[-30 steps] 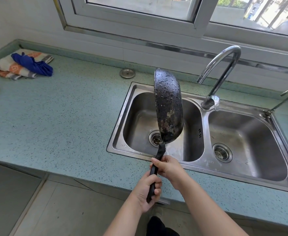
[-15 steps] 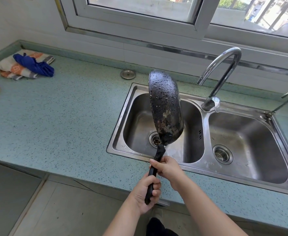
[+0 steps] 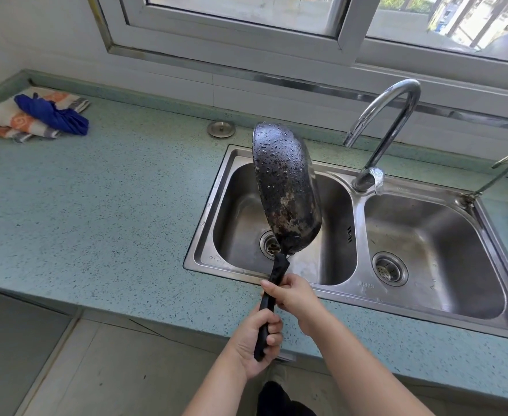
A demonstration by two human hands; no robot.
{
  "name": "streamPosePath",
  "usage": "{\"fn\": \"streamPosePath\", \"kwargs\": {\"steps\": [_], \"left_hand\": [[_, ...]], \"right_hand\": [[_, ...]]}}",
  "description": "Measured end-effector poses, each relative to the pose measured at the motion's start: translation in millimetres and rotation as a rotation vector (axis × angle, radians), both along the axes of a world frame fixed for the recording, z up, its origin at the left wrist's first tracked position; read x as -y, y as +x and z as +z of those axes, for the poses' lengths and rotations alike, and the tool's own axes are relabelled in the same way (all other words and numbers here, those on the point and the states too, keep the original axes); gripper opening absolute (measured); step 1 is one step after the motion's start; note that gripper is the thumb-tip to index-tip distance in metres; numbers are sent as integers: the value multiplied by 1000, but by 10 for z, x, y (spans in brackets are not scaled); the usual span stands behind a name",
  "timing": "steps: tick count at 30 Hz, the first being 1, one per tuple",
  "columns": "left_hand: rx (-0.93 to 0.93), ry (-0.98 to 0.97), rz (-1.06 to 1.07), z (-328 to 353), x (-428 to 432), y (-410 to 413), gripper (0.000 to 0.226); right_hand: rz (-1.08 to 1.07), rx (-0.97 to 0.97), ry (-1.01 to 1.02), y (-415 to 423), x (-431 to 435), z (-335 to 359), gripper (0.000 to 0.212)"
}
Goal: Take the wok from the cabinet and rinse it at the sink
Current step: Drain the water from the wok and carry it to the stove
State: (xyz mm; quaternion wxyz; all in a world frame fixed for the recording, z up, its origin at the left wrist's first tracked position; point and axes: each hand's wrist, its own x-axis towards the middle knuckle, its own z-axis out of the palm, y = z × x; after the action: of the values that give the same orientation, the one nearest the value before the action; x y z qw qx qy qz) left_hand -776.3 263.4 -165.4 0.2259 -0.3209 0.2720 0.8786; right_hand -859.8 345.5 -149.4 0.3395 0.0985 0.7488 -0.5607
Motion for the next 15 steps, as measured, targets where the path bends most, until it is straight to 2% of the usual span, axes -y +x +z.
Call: {"fn": "streamPosePath", "kwargs": {"steps": [5, 15], "left_hand": [[-1, -60, 2, 34, -15, -6, 21], [-54, -390, -86, 104, -54, -22, 23]], "right_hand": [[8, 13, 1, 8, -19, 14, 33], [-6, 145, -115, 6, -45, 2, 8]]}}
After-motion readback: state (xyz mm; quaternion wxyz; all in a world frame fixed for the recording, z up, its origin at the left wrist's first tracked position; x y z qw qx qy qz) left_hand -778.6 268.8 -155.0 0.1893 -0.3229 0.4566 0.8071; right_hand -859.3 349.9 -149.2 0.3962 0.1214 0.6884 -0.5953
